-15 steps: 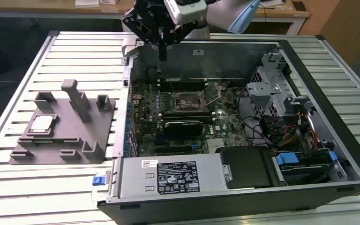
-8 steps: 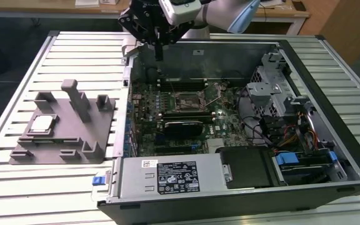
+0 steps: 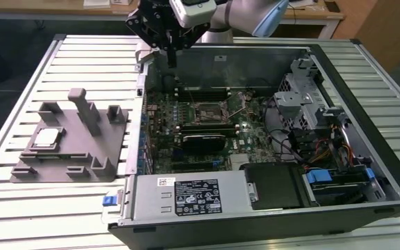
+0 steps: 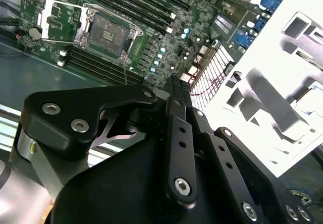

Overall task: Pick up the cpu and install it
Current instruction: 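Reach for the cpu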

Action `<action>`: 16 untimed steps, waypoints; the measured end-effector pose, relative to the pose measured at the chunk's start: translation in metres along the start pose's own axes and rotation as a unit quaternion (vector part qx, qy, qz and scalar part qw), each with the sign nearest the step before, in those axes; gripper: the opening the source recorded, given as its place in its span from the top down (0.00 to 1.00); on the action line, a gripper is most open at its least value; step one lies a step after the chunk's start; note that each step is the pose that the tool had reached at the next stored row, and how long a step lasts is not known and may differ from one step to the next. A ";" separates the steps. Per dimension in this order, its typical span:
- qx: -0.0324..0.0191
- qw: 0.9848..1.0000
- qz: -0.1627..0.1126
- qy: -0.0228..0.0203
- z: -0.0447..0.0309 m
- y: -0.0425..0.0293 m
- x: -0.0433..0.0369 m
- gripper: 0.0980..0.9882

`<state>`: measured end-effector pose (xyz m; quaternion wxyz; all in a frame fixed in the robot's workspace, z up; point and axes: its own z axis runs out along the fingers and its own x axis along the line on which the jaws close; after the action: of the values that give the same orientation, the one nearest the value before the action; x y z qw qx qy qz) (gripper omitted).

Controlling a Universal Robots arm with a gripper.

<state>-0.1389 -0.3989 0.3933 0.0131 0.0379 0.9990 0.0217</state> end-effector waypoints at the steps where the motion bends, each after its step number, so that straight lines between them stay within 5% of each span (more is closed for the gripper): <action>1: 0.000 1.000 0.000 0.000 0.0000 -0.0001 0.0008 0.99; 16: 0.000 1.000 0.000 0.000 -0.0004 -0.0009 0.0125 0.99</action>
<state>-0.1514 -0.3989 0.3933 0.0131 0.0379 0.9990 0.0217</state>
